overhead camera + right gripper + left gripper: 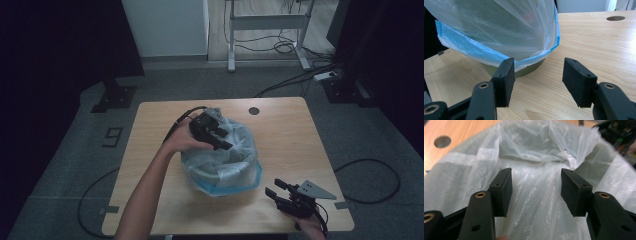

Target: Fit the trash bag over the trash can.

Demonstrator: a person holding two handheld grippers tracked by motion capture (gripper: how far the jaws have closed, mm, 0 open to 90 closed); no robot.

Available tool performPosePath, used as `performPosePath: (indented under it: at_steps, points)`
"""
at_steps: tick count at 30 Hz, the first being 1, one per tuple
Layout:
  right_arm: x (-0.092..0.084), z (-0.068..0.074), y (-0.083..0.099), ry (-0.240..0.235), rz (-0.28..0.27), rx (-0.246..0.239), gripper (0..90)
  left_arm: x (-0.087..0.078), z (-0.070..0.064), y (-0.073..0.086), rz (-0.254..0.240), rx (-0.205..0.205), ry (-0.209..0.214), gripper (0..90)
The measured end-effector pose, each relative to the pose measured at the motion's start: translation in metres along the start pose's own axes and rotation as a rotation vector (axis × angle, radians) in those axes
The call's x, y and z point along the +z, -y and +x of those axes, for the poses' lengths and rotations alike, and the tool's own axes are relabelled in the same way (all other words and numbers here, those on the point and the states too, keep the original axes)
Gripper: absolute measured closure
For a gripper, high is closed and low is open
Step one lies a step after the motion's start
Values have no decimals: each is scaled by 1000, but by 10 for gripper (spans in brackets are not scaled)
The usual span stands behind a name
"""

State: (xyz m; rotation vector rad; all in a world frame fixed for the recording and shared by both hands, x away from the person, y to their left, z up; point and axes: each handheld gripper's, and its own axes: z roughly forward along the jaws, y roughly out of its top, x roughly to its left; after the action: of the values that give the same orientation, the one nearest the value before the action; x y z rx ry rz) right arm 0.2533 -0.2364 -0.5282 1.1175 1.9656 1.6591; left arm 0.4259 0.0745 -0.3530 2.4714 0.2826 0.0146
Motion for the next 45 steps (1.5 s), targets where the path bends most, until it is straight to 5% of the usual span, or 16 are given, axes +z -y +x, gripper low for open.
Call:
performPosePath:
  at_steps: [7, 14, 20, 25, 30, 36, 45]
  points:
    - [0, -1, 0, 1, 3, 1, 424, 21, -1, -6, 133, 7, -59, 441]
    - [-1, -2, 1, 3, 8, 2, 424, 32, 2, -7, 168, -6, -78, 431]
    - [-1, -2, 2, 3, 12, -2, 422, 26, 1, -7, 135, -2, -89, 408]
    - [-1, -3, 2, 8, 11, 6, 422, -3, -1, -3, 6, -6, -77, 406]
    - [0, -2, 2, 6, 15, 2, 422, -26, -1, 9, -44, -25, -81, 407]
    - [2, 1, 3, 3, 20, -1, 422, -35, -2, 28, -15, -45, -100, 426]
    - [3, 2, 4, 2, 24, -3, 422, -20, -4, 34, 110, -38, -105, 464]
